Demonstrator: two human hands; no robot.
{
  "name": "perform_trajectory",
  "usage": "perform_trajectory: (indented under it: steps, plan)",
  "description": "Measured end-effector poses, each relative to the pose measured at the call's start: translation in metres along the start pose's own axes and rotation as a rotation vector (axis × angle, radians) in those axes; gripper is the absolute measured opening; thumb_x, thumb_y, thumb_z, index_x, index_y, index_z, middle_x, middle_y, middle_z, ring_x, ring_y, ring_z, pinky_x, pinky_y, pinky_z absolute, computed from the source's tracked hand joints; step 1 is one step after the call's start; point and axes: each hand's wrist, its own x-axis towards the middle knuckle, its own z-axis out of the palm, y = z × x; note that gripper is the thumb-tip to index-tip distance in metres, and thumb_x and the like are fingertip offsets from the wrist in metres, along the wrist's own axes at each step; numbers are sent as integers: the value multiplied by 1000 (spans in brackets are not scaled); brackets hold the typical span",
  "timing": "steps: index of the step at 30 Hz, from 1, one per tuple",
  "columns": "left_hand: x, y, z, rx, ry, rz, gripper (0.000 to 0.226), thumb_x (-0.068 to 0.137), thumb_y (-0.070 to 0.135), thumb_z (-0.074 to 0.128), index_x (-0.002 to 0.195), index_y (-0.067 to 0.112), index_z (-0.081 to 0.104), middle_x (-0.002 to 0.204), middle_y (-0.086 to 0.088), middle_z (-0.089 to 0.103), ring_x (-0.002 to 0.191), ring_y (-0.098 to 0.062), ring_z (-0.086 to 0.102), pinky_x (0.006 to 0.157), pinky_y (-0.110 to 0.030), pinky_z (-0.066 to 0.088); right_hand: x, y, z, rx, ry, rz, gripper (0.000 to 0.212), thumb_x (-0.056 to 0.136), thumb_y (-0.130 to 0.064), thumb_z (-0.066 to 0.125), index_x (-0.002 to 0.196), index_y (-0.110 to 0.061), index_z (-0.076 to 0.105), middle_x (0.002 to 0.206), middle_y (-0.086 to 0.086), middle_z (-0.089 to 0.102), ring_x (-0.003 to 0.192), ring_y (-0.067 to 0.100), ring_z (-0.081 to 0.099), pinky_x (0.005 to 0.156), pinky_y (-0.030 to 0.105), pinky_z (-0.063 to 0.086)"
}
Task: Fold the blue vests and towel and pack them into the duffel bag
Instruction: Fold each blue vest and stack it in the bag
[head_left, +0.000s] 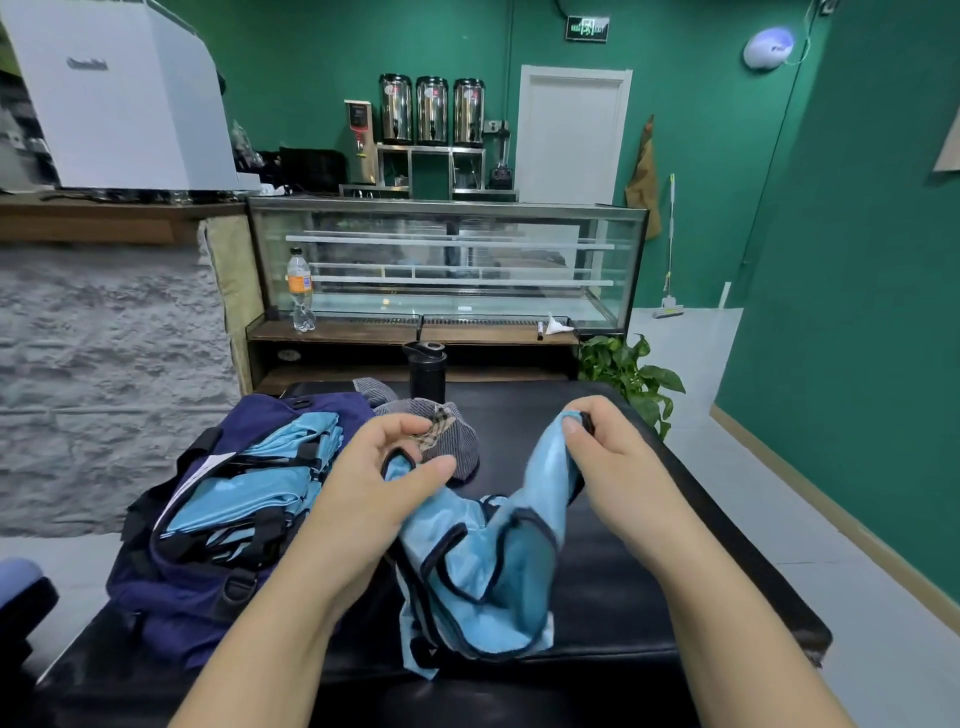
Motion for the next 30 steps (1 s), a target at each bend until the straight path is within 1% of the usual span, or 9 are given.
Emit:
perform_trajectory:
  steps: [3, 7, 10, 13, 16, 20, 25, 27, 30]
  plan:
    - [2, 0, -2, -136, 59, -35, 41, 62, 13, 60, 101, 26, 60, 83, 8, 57, 72, -5, 54, 68, -18, 46, -4, -6, 4, 21, -53, 21, 18, 96, -18, 42, 86, -24, 56, 76, -11, 52, 62, -3, 45, 58, 12, 36]
    - [1, -2, 3, 13, 155, 26, 36, 69, 26, 52, 102, 41, 54, 103, 6, 55, 91, -13, 50, 89, -34, 39, -11, -16, 16, 17, -252, -20, 17, 88, -39, 58, 84, -24, 64, 77, -16, 60, 67, -6, 50, 67, 18, 38]
    - [-2, -2, 11, 99, 145, 62, 30, 80, 29, 51, 109, 36, 48, 107, 6, 53, 96, -11, 48, 96, -36, 39, -12, -14, 26, -55, -339, -86, 28, 79, -49, 69, 83, -22, 65, 69, -11, 57, 62, 2, 48, 61, 21, 38]
    - [-2, -2, 11, 100, 83, 59, 28, 83, 26, 50, 110, 33, 49, 106, 8, 55, 98, -12, 51, 93, -33, 42, -8, -11, 25, -51, -244, -97, 15, 84, -30, 69, 74, -19, 65, 66, -5, 57, 59, 7, 46, 60, 27, 38]
    - [-1, -1, -1, 48, -83, 37, 27, 91, 11, 50, 111, 30, 54, 91, 2, 65, 87, -16, 57, 79, -30, 46, -5, -6, 16, -15, -157, -106, 14, 88, -27, 66, 77, -18, 66, 66, -9, 55, 60, 4, 45, 58, 19, 37]
    - [-1, 1, -13, 209, -209, 97, 24, 82, 26, 51, 97, 40, 63, 71, -8, 48, 66, -21, 41, 66, -34, 37, -1, -1, 10, -20, -120, -99, 14, 89, -26, 65, 76, -18, 64, 60, -14, 52, 56, 1, 43, 54, 13, 34]
    - [-6, 7, -5, -116, -217, -28, 12, 69, 17, 64, 72, 24, 73, 59, 2, 58, 54, -8, 52, 52, -18, 45, 10, 9, 16, 11, 122, 55, 17, 90, -30, 61, 90, -13, 60, 80, -11, 58, 67, 1, 50, 55, 10, 35]
    - [-7, 8, -5, -103, -228, -39, 16, 70, 15, 63, 76, 23, 75, 56, -1, 57, 55, -10, 56, 55, -20, 49, 15, 15, 13, 26, 256, 100, 32, 94, -26, 53, 77, -1, 43, 65, -2, 41, 54, 9, 34, 47, 19, 27]
    - [-11, 13, -4, 5, -335, -33, 21, 71, 14, 62, 90, 17, 72, 55, 5, 56, 58, -7, 56, 64, -20, 51, 20, 16, 5, 156, 404, 113, 25, 93, -11, 42, 70, -14, 33, 59, -4, 21, 47, 9, 18, 43, 19, 18]
